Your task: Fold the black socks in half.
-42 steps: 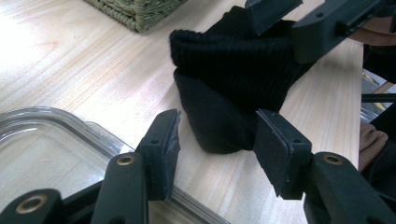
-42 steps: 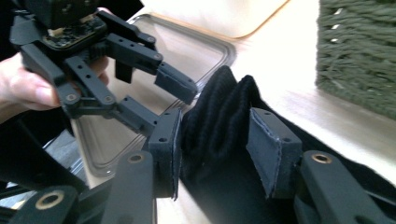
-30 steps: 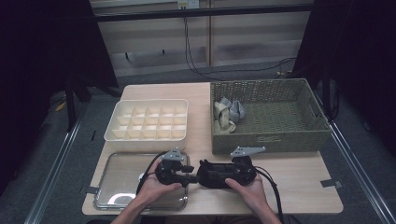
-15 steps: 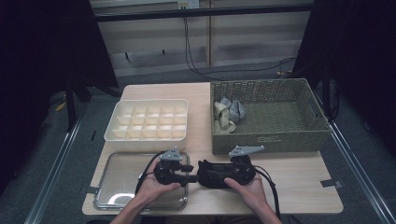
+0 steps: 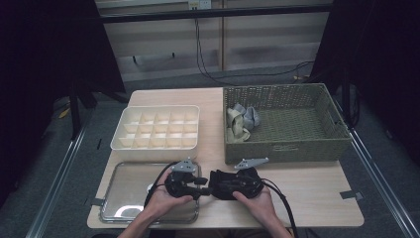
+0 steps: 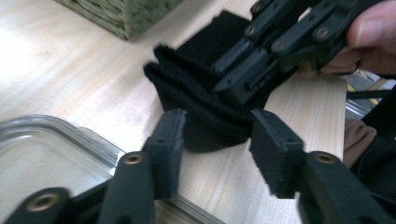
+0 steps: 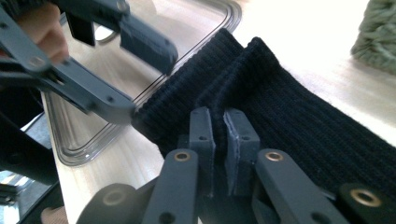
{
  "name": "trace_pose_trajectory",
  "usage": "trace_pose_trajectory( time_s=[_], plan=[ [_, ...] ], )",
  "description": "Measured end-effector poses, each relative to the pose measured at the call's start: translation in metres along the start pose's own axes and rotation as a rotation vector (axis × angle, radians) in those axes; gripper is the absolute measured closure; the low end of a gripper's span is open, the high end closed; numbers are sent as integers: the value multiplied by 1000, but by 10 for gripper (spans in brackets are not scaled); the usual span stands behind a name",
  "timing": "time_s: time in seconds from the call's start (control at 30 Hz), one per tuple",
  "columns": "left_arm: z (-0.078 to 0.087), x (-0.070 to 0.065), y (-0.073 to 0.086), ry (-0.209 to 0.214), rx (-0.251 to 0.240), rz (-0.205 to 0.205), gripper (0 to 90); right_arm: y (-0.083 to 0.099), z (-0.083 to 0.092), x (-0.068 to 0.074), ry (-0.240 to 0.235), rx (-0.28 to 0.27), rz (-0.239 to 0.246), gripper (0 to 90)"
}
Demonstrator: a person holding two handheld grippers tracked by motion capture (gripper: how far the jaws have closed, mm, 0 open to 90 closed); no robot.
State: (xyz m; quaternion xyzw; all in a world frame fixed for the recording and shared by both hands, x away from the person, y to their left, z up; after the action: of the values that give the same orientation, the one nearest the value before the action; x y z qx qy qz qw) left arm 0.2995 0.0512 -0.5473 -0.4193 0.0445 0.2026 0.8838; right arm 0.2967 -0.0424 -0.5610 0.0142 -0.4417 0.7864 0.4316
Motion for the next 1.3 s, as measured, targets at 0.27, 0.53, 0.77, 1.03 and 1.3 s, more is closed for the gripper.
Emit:
trace_pose_trajectory(
  time_s=[0.27,0.53,0.77,1.03,1.3],
  plan=[
    [-8,0,5,11,39,20,659,-9,11,16,-52,-25,11,842],
    [-6,1,8,12,49,17,617,-7,7,15,-66,-17,0,840],
    [0,4,3,-3,6,30,541,5,-4,7,-50,10,-13,839],
    [9,1,-6,11,-20,15,526,-1,12,9,-39,-18,-1,640],
    [16,0,-23,3,-66,9,555,-5,47,-3,-15,-73,-36,693]
  ],
)
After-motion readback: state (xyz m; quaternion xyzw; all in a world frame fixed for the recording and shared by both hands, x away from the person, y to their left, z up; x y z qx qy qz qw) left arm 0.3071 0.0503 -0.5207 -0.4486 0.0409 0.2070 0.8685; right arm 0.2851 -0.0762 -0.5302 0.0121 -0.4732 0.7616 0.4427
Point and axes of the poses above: each handheld gripper's, and its own axes: z roughly backward along the jaws, y roughly out of its underside, x roughly to its left, the point moved 10 cm from there along -z, roughly forward along the jaws, and after that the axes turned 2 degrees about -z, right-handed, at the moved point
